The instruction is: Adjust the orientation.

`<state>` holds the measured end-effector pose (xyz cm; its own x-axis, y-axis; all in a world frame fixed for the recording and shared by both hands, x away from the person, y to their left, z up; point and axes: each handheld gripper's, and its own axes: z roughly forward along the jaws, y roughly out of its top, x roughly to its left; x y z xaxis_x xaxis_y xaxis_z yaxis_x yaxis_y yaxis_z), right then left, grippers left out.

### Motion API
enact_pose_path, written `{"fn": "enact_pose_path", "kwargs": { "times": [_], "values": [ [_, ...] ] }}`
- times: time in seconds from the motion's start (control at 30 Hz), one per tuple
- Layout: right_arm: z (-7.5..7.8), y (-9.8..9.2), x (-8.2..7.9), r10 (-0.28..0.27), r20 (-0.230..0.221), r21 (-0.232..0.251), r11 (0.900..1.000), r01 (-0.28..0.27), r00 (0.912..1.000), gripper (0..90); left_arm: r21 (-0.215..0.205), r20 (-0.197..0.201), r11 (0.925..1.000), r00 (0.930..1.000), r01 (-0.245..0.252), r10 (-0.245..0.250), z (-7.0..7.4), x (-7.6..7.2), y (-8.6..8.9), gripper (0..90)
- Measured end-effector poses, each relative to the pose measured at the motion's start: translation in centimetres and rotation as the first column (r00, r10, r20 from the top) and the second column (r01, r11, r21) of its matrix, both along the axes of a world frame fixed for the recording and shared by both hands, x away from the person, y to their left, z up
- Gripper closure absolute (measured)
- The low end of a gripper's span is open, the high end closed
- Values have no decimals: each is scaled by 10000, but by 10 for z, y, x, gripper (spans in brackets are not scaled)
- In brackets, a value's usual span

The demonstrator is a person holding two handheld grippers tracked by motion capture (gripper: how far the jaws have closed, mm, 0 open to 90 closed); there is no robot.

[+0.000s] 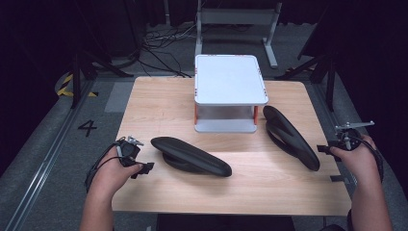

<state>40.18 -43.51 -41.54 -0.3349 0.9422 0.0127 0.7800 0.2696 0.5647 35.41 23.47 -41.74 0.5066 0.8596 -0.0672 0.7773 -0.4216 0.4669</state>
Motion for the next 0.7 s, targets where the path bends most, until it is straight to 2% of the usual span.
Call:
{"fn": "enact_pose_path", "kwargs": {
  "times": [0.2, 0.57, 0.7],
  "values": [
    [2, 2, -2, 26, 94, 119, 9999, -27, 10000, 459, 18, 399, 9992, 9984, 392, -393, 6, 2, -5, 245],
    [9, 5, -5, 48, 240, 250, 9997, -54, 9997, 451, -1, 370, 9975, 9968, 703, -703, 13, -1, -10, 223],
    [15, 8, -8, 144, 334, 336, 9993, -155, 9993, 451, -8, 512, 9972, 9959, 743, -742, 18, -3, -13, 226]
  ]
}}
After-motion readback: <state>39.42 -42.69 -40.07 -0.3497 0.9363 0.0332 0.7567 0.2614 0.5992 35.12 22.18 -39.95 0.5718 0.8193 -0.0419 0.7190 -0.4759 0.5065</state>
